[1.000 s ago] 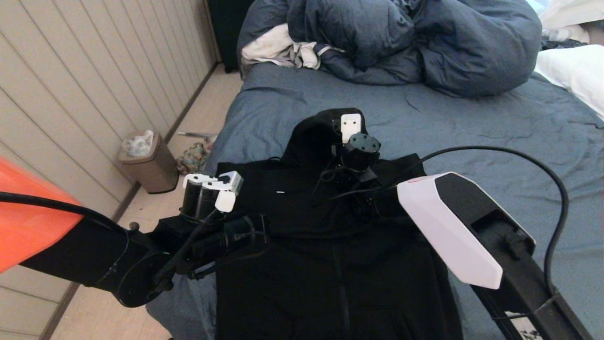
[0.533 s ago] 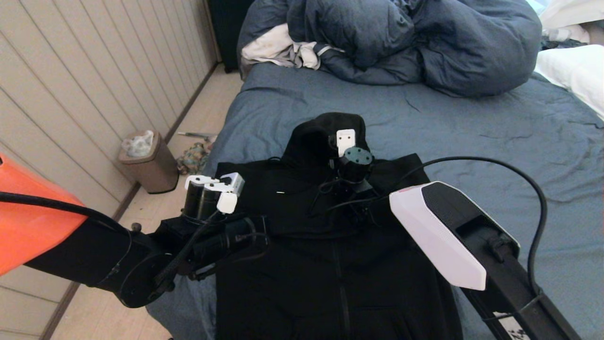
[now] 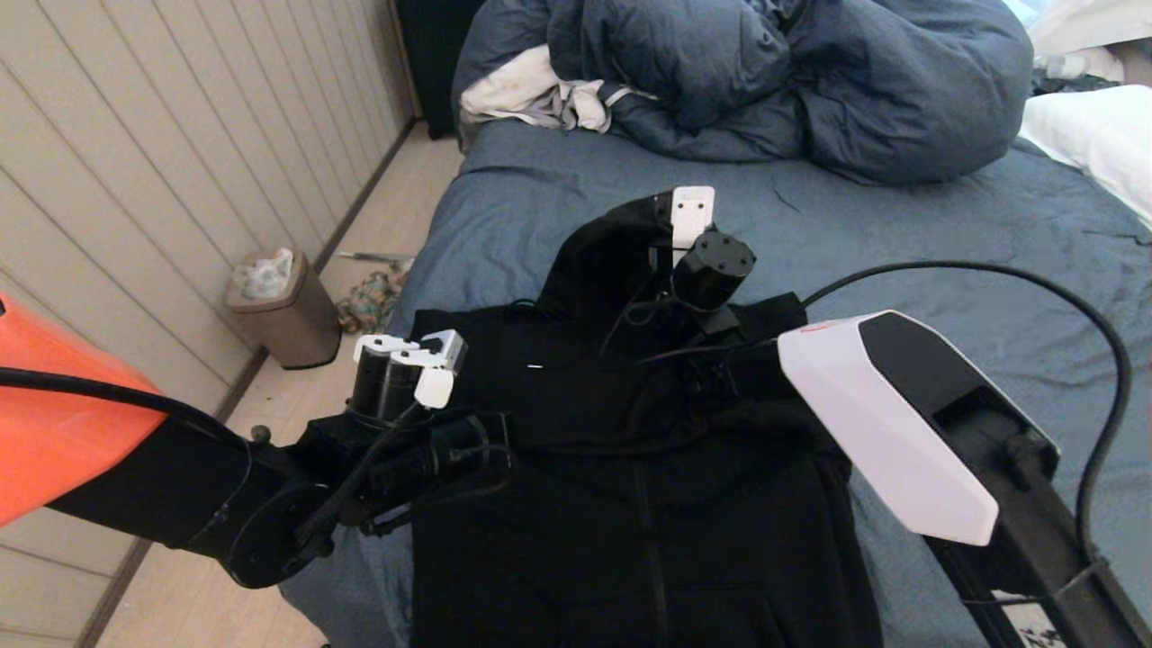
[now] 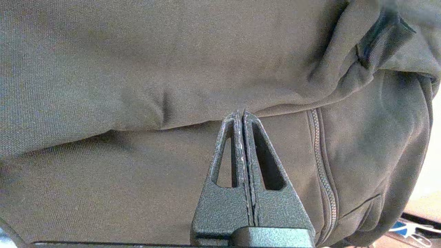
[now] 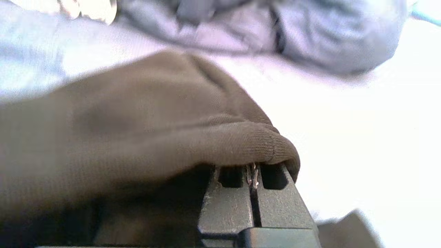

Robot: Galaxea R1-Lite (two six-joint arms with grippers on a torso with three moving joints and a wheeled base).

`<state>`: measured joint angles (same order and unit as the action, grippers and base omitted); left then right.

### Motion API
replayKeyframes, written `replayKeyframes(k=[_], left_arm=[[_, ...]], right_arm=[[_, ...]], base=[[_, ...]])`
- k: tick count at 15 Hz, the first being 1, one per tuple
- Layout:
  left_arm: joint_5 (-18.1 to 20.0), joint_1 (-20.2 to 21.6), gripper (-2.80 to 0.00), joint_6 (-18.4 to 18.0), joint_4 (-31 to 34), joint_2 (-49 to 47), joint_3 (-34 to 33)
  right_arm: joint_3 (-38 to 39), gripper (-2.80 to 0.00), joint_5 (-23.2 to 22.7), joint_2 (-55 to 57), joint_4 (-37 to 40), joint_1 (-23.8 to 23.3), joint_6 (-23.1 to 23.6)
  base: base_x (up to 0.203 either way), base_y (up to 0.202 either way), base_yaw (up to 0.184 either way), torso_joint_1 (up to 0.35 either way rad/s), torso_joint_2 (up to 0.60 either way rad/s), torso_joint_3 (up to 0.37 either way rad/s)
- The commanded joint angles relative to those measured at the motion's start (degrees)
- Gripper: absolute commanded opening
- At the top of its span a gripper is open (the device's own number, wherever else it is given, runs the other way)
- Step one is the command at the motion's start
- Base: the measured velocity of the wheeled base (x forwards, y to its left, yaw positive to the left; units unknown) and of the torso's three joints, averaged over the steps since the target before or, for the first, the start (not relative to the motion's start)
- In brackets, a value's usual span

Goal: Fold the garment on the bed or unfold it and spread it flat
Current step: Unfold the black sweatshirt

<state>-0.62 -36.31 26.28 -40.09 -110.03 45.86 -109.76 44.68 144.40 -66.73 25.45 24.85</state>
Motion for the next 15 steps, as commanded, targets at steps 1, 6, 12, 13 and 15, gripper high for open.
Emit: replayKeyframes(k=[1, 6, 12, 13, 15], left_arm=[[-0.1, -0.3, -2.80, 0.2, -0.2, -0.1, 0.0], [0.0, -0.5, -2.80, 0.3, -0.2, -0.5, 0.0], [-0.1, -0.7, -2.80, 0.3, -0.2, -0.6, 0.0], [-0.1, -0.7, -2.80, 0.3, -0.2, -0.9, 0.0], [-0.1, -0.7, -2.80, 0.3, -0.2, -1.0, 0.0]], right_arm=[[-2.1, -2.80, 0.0, -0.8, -0.2, -1.7, 1.2], [-2.2, -2.80, -0.3, -0.3, -0.7, -3.2, 2.4], [-1.9, -2.80, 0.7, 0.3, -0.9, -2.4, 4.9], [-1.9, -2.80, 0.7, 0.3, -0.9, -2.2, 5.9], [-1.8, -2.80, 0.9, 0.4, -0.4, -2.2, 6.4]], base=[[0.000, 0.000, 0.000, 0.000, 0.00, 0.000], [0.000, 0.000, 0.000, 0.000, 0.00, 0.000], [0.000, 0.000, 0.000, 0.000, 0.00, 0.000], [0.000, 0.000, 0.000, 0.000, 0.00, 0.000], [0.000, 0.000, 0.000, 0.000, 0.00, 0.000]])
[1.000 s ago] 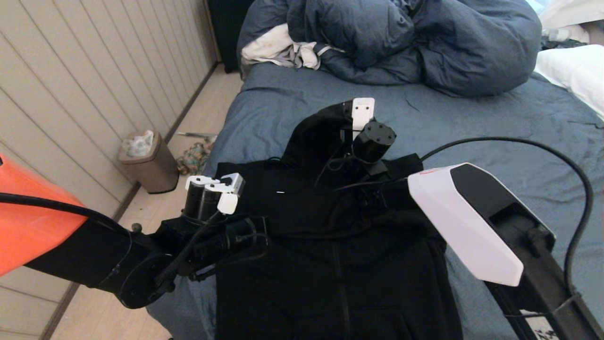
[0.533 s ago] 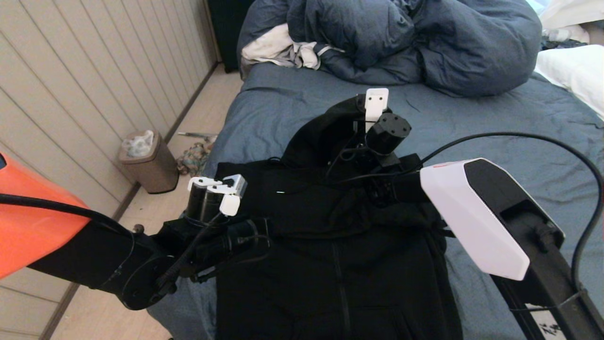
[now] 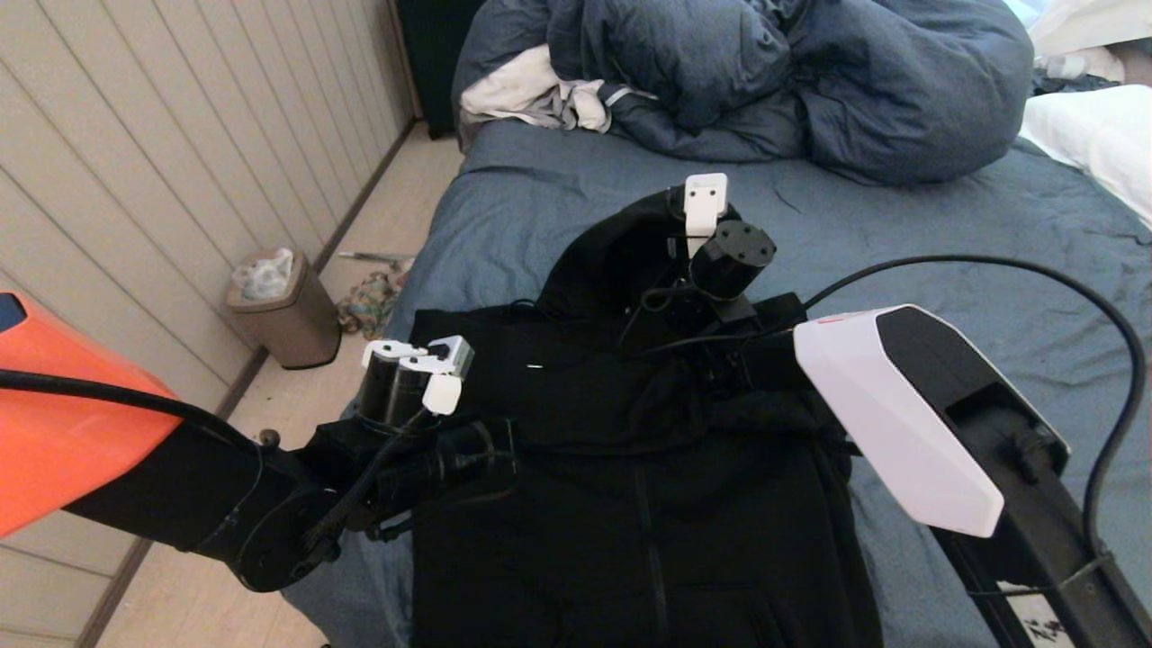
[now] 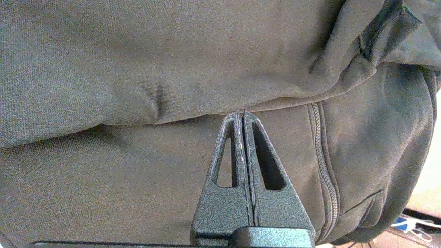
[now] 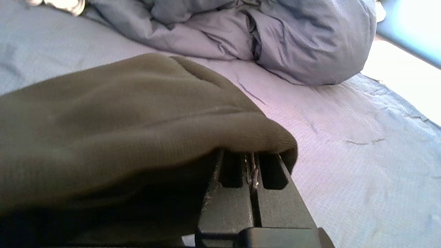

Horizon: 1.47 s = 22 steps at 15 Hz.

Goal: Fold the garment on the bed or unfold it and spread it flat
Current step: Unfold the black sweatshirt

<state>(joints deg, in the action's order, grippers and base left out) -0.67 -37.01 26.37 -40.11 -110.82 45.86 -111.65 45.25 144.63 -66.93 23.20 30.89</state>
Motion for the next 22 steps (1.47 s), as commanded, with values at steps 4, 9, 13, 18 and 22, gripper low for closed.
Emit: replayKeyframes(k=[4, 9, 13, 18, 22], left_arm=[[0.0, 0.0, -2.80, 0.2, -0.2, -0.6, 0.0], [0.0, -0.1, -2.80, 0.2, -0.2, -0.8, 0.0], [0.0, -0.5, -2.80, 0.2, -0.2, -1.1, -0.1], [0.0, -1.2, -2.80, 0.3, -0.2, -2.5, 0.0], [0.0, -1.3, -2.80, 0.3, -0.2, -2.6, 0.0]], right_arm=[[1.1, 0.00, 0.4, 0.7, -0.6, -0.1, 0.7], [6.9, 0.00, -0.1, 0.7, -3.5, 0.6, 1.2], [23.5, 0.00, -0.3, -2.7, -12.4, 3.1, 1.3], [33.4, 0.00, -1.0, -6.7, -19.0, 3.6, 1.3], [39.8, 0.00, -1.1, -7.8, -22.3, 3.8, 1.1]], base=[[0.000, 0.000, 0.000, 0.000, 0.00, 0.000], [0.000, 0.000, 0.000, 0.000, 0.00, 0.000], [0.000, 0.000, 0.000, 0.000, 0.00, 0.000], [0.000, 0.000, 0.000, 0.000, 0.00, 0.000], [0.000, 0.000, 0.000, 0.000, 0.00, 0.000]])
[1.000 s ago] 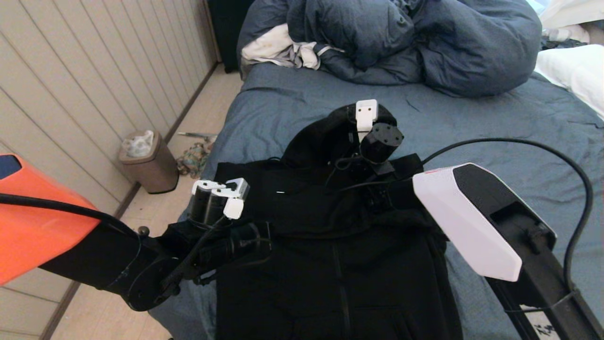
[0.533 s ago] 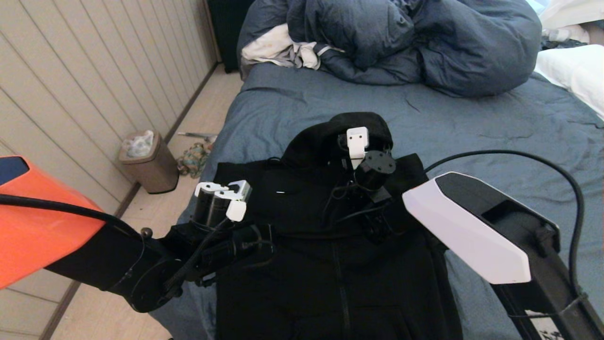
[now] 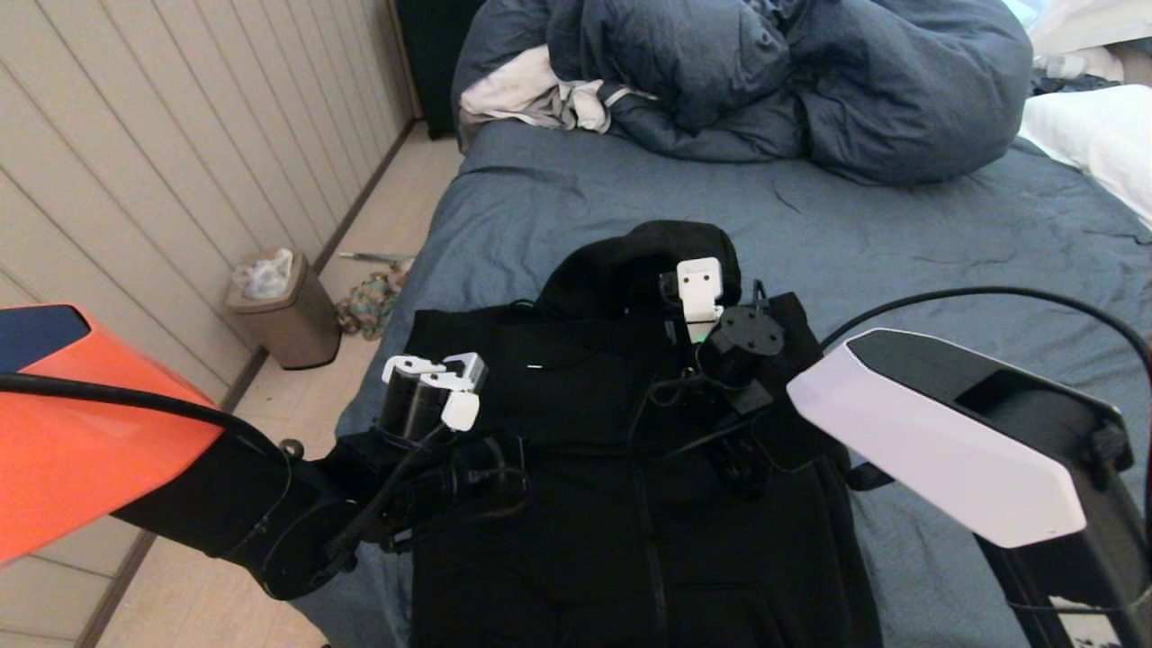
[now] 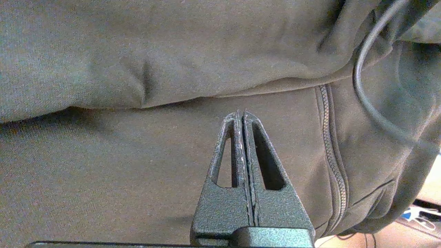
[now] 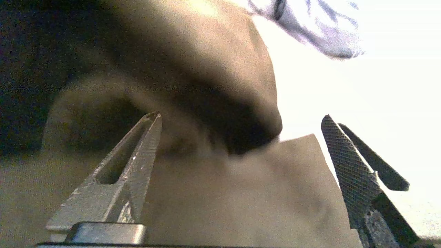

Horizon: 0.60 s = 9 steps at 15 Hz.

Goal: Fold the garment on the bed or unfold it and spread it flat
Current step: Unfold the black sweatshirt

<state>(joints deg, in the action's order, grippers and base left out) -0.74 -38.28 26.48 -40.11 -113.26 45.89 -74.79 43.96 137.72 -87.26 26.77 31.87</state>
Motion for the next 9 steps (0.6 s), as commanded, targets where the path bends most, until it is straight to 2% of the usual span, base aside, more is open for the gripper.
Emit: replayKeyframes(k=[1, 4, 5, 9], left_arm=[[0.0, 0.0, -2.80, 0.2, -0.3, -0.2, 0.0], [0.0, 0.0, -2.80, 0.2, -0.2, -0.4, 0.0], [0.0, 0.0, -2.80, 0.2, -0.2, -0.5, 0.0], [0.0, 0.0, -2.80, 0.2, -0.3, -1.9, 0.3]], right_arm=[[5.5, 0.00, 0.2, -1.7, -2.4, 0.5, -0.1], [5.8, 0.00, 0.3, -3.5, -2.7, -1.0, -0.5], [6.4, -2.80, 0.3, -4.6, -2.7, -2.8, -0.5], [10.6, -2.80, -0.7, -8.6, -2.7, -6.0, -0.5]], base=[[0.000, 0.000, 0.000, 0.000, 0.00, 0.000], [0.000, 0.000, 0.000, 0.000, 0.00, 0.000], [0.000, 0.000, 0.000, 0.000, 0.00, 0.000], [0.000, 0.000, 0.000, 0.000, 0.00, 0.000]])
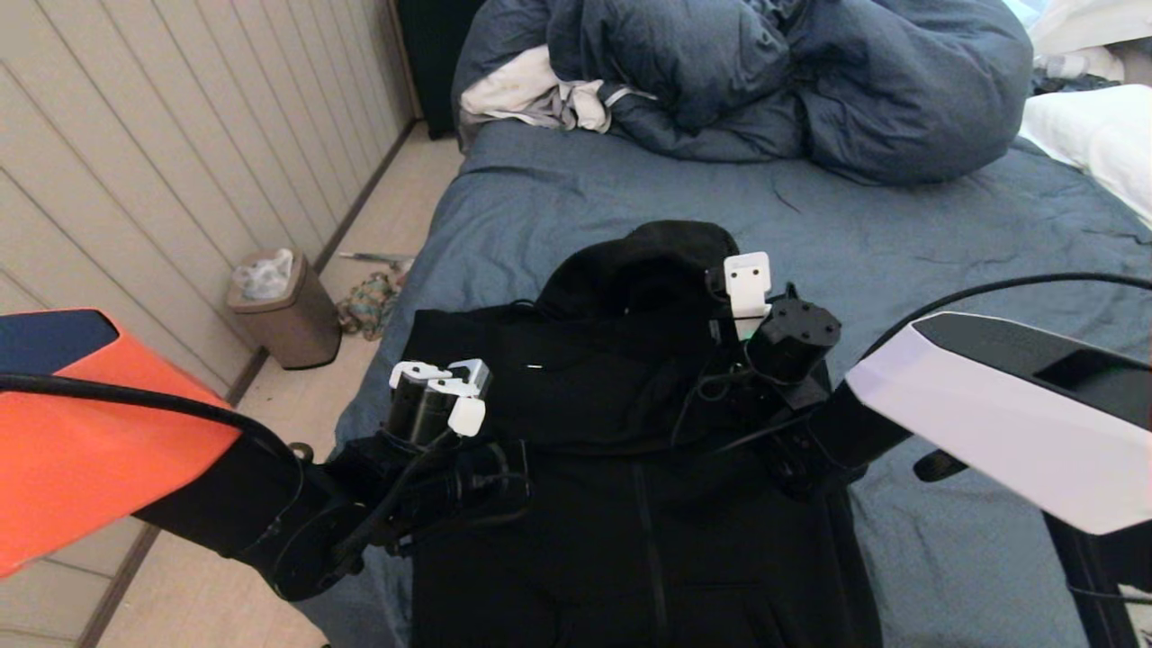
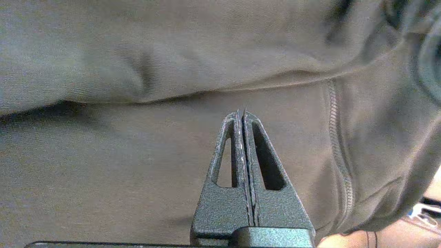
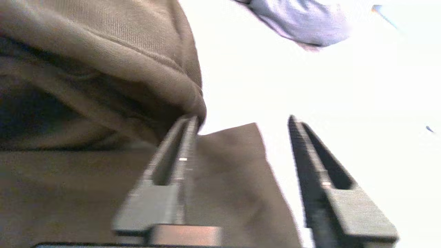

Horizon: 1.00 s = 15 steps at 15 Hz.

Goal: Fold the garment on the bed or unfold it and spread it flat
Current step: Unfold the black sweatshirt

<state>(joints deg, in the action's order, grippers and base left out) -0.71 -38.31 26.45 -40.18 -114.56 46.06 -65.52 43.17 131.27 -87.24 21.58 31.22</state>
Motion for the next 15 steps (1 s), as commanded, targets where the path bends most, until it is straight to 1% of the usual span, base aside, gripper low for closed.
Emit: replayKeyframes(k=[1, 3, 5, 7, 9, 10, 11, 13, 15], left_arm=[[0.0, 0.0, -2.80, 0.2, -0.2, -0.6, 0.1], [0.0, 0.0, -2.80, 0.2, -0.2, -0.6, 0.1], [0.0, 0.1, -2.80, 0.2, -0.2, -0.8, 0.1], [0.0, 0.0, -2.80, 0.2, -0.2, -1.3, 0.2], [0.0, 0.0, -2.80, 0.2, -0.2, -1.6, 0.3], [0.0, 0.0, -2.80, 0.2, -0.2, -1.6, 0.2], [0.0, 0.0, -2.80, 0.2, -0.2, -1.6, 0.3], [0.0, 0.0, -2.80, 0.1, -0.2, -2.1, 0.3], [0.0, 0.0, -2.80, 0.1, -0.2, -2.2, 0.3]], right_arm=[[2.9, -2.80, 0.0, -3.4, -2.7, -0.8, 0.2], [4.1, -2.80, -0.3, -5.6, -2.7, -0.8, 0.2], [2.4, -2.80, -0.4, -5.2, -2.7, -0.9, 0.5], [-0.8, -2.80, -0.5, -4.1, -2.1, -1.0, 1.1], [-5.6, -2.80, -0.5, -1.4, 0.4, -1.5, 1.2], [-6.8, -2.80, -0.5, -0.6, 1.0, -1.6, 1.2], [-5.6, -2.80, -0.6, -1.0, 1.0, -1.6, 1.2], [-0.1, -2.80, -1.4, -2.9, 0.8, -1.3, 1.1], [5.2, -2.80, -4.2, -4.1, 0.2, -1.0, 0.7]], base=[[0.000, 0.000, 0.000, 0.000, 0.00, 0.000], [0.000, 0.000, 0.000, 0.000, 0.00, 0.000], [0.000, 0.000, 0.000, 0.000, 0.00, 0.000], [0.000, 0.000, 0.000, 0.000, 0.00, 0.000], [0.000, 0.000, 0.000, 0.000, 0.00, 0.000], [0.000, 0.000, 0.000, 0.000, 0.00, 0.000], [0.000, 0.000, 0.000, 0.000, 0.00, 0.000], [0.000, 0.000, 0.000, 0.000, 0.00, 0.000], [0.000, 0.000, 0.000, 0.000, 0.00, 0.000]])
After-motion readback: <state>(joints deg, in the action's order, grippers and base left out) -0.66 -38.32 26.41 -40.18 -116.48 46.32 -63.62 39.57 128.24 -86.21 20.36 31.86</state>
